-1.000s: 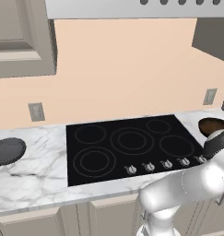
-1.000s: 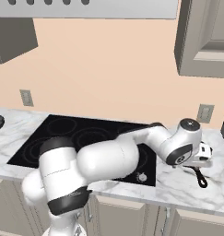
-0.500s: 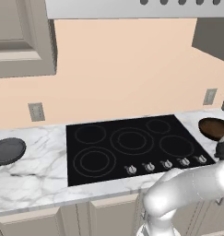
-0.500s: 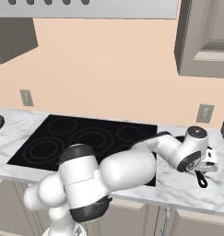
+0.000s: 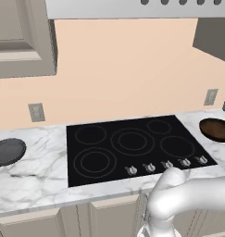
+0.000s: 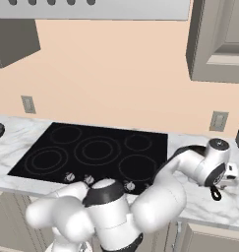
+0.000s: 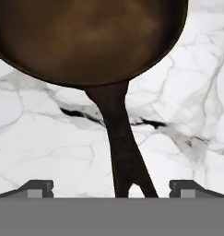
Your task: Place both pans onto different burners. Then place the mushroom and the fish on different pans.
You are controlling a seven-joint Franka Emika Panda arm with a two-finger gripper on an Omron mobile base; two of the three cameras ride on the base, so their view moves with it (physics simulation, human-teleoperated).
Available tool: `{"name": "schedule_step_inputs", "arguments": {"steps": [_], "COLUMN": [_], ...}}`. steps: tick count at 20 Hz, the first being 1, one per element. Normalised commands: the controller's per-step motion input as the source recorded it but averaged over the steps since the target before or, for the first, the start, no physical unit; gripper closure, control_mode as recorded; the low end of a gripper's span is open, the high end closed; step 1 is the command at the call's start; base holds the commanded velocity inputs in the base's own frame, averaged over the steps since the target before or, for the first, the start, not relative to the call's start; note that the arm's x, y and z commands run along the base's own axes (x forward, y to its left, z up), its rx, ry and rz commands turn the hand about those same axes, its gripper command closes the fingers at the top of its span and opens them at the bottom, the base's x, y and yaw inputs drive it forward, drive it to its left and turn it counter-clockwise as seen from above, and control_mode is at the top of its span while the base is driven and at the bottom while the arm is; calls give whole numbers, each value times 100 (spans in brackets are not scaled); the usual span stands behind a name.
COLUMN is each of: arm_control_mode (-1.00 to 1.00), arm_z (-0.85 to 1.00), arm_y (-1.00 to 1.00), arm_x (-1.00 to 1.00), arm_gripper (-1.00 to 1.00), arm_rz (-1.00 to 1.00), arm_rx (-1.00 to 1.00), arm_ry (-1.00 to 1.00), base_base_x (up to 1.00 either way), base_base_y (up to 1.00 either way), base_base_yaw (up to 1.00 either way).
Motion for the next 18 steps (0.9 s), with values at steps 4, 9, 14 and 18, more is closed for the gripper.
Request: {"name": "schedule_step_inputs", "arguments": {"steps": [4, 9, 14, 18], "arm_control_mode": [-100, -100, -100, -100], "arm_z": [-27, -25, -25, -16], "arm_y": [-13, -10, -3, -3], "arm_x": [9, 9, 2, 0], "arm_gripper": [-100, -100, -100, 100], "arm_rz": [0, 0, 0, 0], "arm_rx": [0, 0, 0, 0], "arm_ry": [3, 2, 4, 3], "base_base_x": [0, 0, 0, 0], "base_base_y": [0, 0, 0, 0], "base_base_yaw": [0, 0, 0, 0]}}
